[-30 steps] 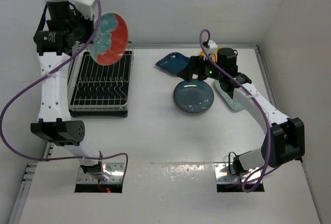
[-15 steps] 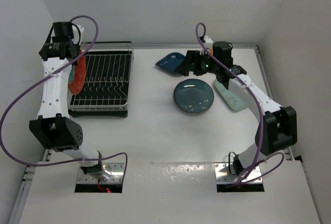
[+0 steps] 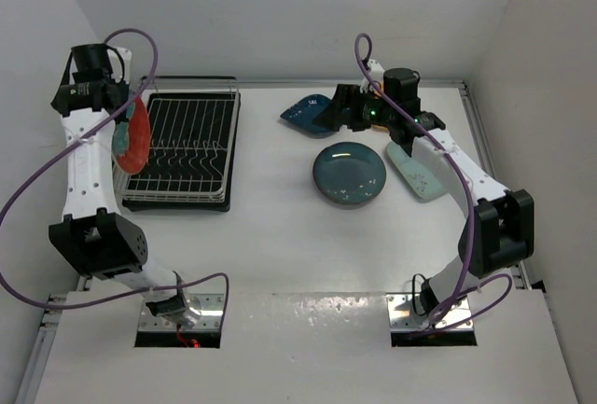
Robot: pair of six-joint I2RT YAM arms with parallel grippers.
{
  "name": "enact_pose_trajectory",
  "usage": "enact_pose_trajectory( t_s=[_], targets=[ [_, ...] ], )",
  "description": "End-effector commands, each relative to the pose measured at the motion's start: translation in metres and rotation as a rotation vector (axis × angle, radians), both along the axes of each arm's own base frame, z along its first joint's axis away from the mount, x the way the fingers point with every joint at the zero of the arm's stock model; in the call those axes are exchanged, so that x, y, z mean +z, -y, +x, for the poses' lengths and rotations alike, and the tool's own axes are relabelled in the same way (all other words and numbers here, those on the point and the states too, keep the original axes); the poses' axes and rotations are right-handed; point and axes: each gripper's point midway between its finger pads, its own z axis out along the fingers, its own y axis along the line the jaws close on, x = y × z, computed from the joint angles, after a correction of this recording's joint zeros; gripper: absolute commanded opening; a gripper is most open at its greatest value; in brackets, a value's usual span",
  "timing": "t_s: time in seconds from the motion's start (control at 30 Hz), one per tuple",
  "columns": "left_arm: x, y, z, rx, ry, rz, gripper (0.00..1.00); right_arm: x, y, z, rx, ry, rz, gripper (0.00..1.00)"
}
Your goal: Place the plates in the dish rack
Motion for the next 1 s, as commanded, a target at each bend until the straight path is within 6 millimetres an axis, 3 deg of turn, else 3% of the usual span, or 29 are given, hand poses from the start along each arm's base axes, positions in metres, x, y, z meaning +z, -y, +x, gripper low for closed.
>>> enact_pose_trajectory(
  t_s=[0.0, 0.13, 0.33, 0.47, 0.53, 0.57, 0.8, 0.97],
  targets=[
    [0.111, -0.002, 0.014, -0.014, 0.348, 0.066, 0.00, 0.025, -0.004, 0.002, 0.014, 0.054, 0.019, 1.00],
    [0.124, -0.007, 0.013, -0.002, 0.377, 0.076, 0.00, 0.026, -0.004, 0.001, 0.020, 0.059, 0.014, 1.00],
    [0.099, -0.036, 0.012, 0.044, 0.330, 0.086, 0.00, 0.024, -0.002, -0.001, 0.017, 0.061, 0.006, 1.00],
    [0.077, -0.041, 0.016, 0.021, 0.294, 0.070, 0.00, 0.024, -0.002, -0.002, 0.019, 0.063, 0.001, 1.00],
    [0.078, -0.043, 0.016, 0.016, 0.305, 0.078, 0.00, 0.024, -0.002, -0.001, 0.017, 0.063, 0.001, 1.00],
    [0.066, -0.041, 0.017, 0.004, 0.283, 0.060, 0.00, 0.023, -0.001, -0.001, 0.014, 0.061, 0.000, 1.00],
    [0.040, -0.043, 0.015, -0.016, 0.258, 0.017, 0.00, 0.024, -0.001, -0.001, 0.016, 0.065, -0.002, 1.00],
    [-0.010, -0.052, 0.009, 0.010, 0.190, -0.011, 0.00, 0.023, -0.001, 0.000, 0.017, 0.066, -0.005, 1.00]
  ],
)
